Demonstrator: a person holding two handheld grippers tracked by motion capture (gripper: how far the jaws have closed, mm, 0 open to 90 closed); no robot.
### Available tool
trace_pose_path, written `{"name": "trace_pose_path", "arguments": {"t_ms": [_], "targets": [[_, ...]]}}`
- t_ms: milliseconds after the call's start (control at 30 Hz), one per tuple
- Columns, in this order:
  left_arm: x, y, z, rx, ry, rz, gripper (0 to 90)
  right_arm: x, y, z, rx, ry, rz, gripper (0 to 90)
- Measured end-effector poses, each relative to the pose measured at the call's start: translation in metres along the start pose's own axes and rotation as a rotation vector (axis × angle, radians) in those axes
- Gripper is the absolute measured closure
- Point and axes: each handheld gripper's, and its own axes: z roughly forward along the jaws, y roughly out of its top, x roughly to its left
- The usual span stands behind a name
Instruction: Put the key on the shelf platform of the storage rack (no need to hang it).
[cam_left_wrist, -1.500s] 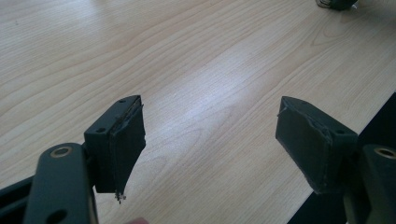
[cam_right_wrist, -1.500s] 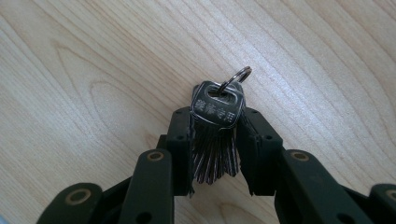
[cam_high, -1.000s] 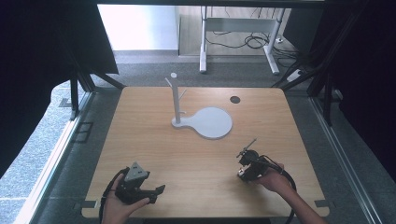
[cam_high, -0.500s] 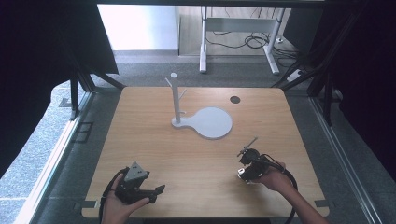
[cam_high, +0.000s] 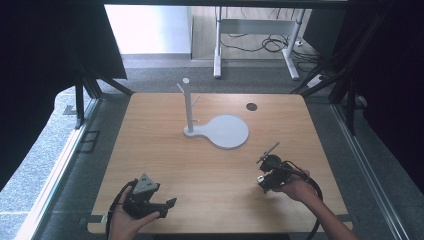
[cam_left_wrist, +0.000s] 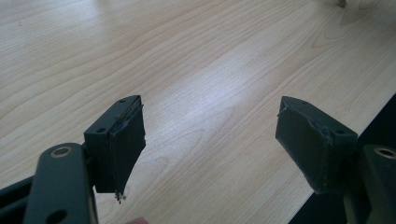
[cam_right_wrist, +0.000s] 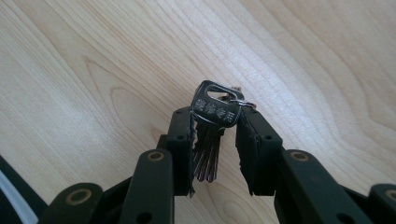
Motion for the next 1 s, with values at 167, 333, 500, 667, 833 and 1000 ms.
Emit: {"name": "trace_pose_path", "arguments": {"t_ms": [167, 333, 500, 667, 833, 1000], "targets": [[0.000, 0.000, -0.001, -0.002, -0.001, 0.002, 24.3, -0.001, 0.003, -0.010, -0.004, -0.009, 0.000, 67.3], [0.001, 0.000, -0.001, -0.005, 0.000, -0.001, 24.4, -0.002, 0.005, -0.017, -0.011, -0.017, -0.002, 67.3], [0.001, 0.000, -0.002, -0.005, 0.002, -0.005, 24.4, -0.004, 0.009, -0.025, -0.019, -0.021, -0.007, 67.3], [0.002, 0.000, -0.002, -0.008, 0.002, -0.005, 24.3, -0.006, 0.011, -0.032, -0.020, -0.028, 0.001, 67.3], [0.001, 0.000, -0.002, -0.008, 0.000, -0.003, 24.3, -0.009, 0.014, -0.036, -0.030, -0.029, 0.009, 67.3], [0.001, 0.000, -0.003, -0.008, 0.002, -0.004, 24.3, -0.011, 0.019, -0.037, -0.032, -0.026, 0.003, 67.3]]}}
